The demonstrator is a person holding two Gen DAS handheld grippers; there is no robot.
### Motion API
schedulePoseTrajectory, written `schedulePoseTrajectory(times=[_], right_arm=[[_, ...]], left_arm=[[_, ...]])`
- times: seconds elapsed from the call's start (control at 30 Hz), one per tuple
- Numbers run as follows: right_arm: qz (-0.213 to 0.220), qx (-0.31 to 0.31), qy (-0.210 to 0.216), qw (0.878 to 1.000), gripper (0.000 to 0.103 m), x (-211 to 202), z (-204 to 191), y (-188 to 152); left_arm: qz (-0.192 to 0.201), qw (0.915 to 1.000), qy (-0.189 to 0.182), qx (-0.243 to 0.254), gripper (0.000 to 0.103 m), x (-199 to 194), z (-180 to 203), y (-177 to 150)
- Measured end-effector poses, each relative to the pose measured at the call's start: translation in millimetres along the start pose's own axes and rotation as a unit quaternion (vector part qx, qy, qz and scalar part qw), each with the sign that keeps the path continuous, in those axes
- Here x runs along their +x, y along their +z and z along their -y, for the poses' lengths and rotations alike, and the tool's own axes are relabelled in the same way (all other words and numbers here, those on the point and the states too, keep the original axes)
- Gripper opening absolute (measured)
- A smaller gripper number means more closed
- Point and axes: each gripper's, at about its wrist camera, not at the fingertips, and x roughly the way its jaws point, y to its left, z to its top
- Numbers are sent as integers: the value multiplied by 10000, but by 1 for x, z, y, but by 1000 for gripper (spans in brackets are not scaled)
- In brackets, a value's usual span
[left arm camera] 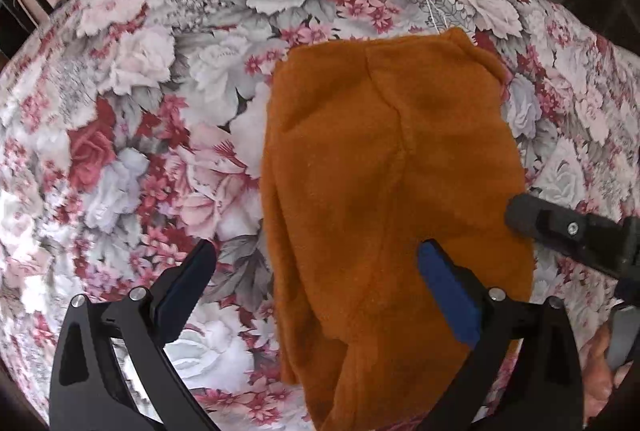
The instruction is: Fold small clothes
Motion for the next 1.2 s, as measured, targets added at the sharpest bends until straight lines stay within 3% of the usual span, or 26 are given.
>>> schedulePoseTrajectory(times=[0.27,0.43,0.53,0.63,0.73,0.87,1.1,1.2], right_arm=[[17,45,89,9999,75,3,1,1],[-39,151,422,9990,76,7,2,3],[-202,354,663,9970,83,15,8,0],[-271,632,970,9929,90,21,19,-2],[-168,875,1346,9869,99,21,26,-4],[26,1000,1552,9828,99,19,30,-10],[-96,1023,1564,9823,99,23,30,-7],[-179,1068,1531,9823,100,28,33,-4]], left_arm=[[-201,9977,-579,-277,98,5,-14,-2],[-307,9937,-1066,-172,98,7,-7,-6],[-361,9941,-1020,-113,99,12,-1,-9],[-762,9834,-1529,-611,99,33,-14,-10],[-853,9759,-1828,-829,99,39,-24,-11],[-843,9754,-1869,-812,99,40,-26,-11],[-895,9659,-2221,-982,99,41,-39,-10],[-878,9676,-2188,-901,99,42,-37,-9]])
